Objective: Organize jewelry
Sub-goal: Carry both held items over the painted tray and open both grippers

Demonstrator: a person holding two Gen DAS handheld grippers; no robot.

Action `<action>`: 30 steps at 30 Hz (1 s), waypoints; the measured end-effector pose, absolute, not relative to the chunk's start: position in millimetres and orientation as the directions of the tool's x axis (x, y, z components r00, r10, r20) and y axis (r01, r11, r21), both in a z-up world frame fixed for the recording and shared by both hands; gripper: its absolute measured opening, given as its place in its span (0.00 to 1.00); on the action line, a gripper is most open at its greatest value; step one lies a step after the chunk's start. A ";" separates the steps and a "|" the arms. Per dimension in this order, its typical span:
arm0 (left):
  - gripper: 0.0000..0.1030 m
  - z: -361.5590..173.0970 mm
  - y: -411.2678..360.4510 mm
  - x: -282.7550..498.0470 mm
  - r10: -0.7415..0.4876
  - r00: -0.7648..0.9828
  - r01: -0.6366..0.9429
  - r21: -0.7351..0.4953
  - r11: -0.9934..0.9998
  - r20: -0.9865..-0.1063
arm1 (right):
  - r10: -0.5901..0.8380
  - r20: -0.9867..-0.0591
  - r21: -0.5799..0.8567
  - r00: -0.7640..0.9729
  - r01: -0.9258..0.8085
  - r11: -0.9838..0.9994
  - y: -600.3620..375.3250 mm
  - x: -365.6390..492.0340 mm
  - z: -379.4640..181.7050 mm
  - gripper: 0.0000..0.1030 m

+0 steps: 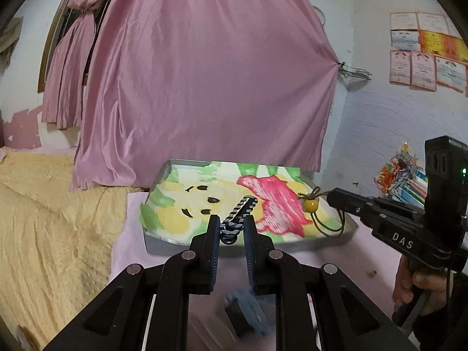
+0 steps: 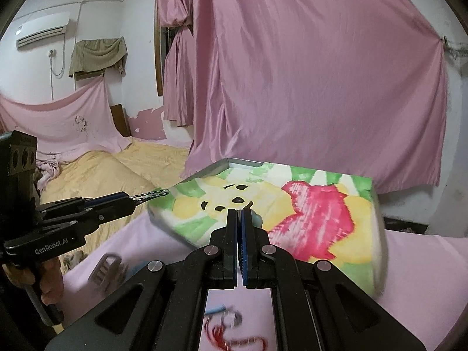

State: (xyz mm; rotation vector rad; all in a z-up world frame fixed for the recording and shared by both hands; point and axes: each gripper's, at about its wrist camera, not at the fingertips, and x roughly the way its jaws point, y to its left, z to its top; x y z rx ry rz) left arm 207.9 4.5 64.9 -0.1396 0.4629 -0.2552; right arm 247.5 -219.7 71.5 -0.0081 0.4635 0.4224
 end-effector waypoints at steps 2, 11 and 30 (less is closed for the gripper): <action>0.15 63.8 7.7 223.0 -0.270 0.856 0.198 -0.201 0.959 -0.442 | 0.397 -0.452 0.104 0.798 -0.395 0.913 -215.4 260.2 65.8 0.02; 0.15 44.0 9.1 278.7 -0.265 0.781 0.144 -0.250 0.957 -0.566 | 0.382 -0.548 0.161 0.744 -0.355 0.921 -212.8 300.3 35.8 0.02; 0.26 20.7 5.8 300.8 -0.251 0.662 0.109 -0.240 0.965 -0.707 | 0.384 -0.636 0.210 0.669 -0.329 0.921 -211.5 316.9 9.9 0.15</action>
